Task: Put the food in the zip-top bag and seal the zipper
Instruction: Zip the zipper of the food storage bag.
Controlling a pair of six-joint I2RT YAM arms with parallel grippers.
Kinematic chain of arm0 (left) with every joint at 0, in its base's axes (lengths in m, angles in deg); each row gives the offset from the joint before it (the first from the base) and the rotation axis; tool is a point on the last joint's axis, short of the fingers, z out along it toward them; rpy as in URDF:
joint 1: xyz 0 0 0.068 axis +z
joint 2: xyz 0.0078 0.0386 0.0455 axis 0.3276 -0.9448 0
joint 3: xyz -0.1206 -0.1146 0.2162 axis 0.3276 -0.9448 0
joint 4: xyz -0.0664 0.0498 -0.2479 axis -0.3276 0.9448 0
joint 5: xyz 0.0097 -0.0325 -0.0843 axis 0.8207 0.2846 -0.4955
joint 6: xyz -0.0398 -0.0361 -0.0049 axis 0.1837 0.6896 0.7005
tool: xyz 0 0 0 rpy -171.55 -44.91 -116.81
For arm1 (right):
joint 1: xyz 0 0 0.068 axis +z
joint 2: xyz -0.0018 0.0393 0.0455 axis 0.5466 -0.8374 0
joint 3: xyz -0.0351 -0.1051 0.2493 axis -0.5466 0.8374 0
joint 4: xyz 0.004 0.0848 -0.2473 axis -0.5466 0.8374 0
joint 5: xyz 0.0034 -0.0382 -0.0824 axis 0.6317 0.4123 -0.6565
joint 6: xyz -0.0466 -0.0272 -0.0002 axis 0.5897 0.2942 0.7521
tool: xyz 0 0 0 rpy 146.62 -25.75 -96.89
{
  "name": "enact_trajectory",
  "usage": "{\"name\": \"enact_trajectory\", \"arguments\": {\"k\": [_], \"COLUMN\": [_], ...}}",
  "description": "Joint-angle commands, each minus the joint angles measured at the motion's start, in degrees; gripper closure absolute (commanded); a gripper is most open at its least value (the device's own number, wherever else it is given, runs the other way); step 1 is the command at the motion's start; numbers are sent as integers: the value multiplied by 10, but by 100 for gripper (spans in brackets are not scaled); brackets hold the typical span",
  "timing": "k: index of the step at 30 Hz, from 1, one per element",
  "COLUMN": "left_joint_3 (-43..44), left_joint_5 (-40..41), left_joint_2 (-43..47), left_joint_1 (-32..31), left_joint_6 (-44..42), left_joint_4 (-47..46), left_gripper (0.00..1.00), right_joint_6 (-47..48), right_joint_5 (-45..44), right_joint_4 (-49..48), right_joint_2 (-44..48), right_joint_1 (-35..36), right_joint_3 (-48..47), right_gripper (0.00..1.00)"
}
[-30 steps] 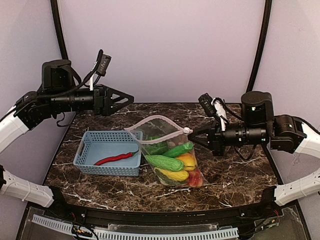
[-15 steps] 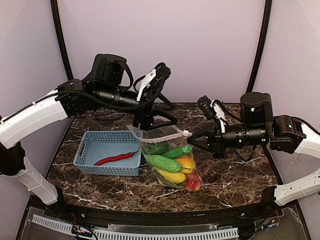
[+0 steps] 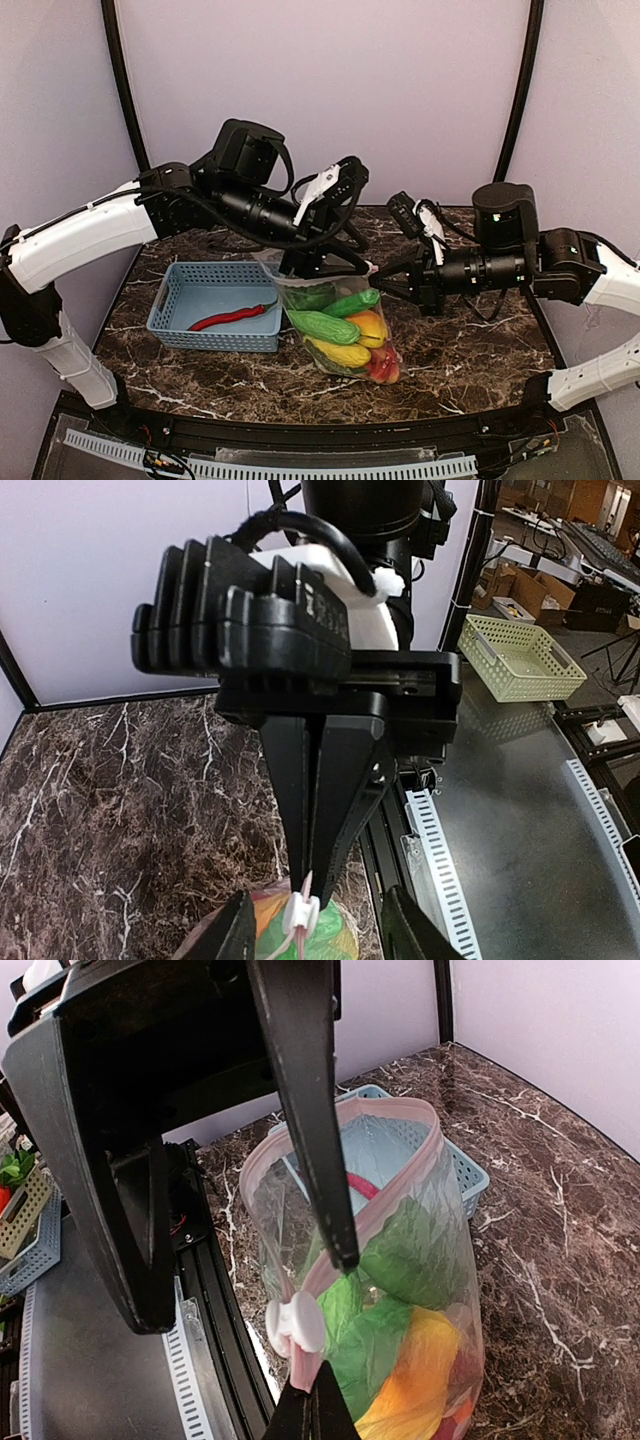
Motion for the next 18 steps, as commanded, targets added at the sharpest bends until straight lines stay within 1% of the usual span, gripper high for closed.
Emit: {"name": "enact_trajectory", "arguments": {"k": [1,8,13,18], "left_joint_3": [16,15,16,16], "left_joint_5": [-1,22,27,33], "left_joint_2": [-6,-11,-16,-19], "left_joint_1": [-6,-8,-9,-9], "left_joint_6": [-18,-28,-28,-28], "left_joint_4": [32,42,42,44], "left_gripper": [59,65,74,78], "right_joint_6": [6,6,6,3], "right_joint_5": [1,0,0,-2], "right_joint_4": [-21,-20,-22,-22], "right_joint_2": [-4,-3,-4,-3], "right_joint_1": [3,3,3,3], "right_joint_3": [-21,-21,-20,-20], "right_gripper": [100,100,100,100]}}
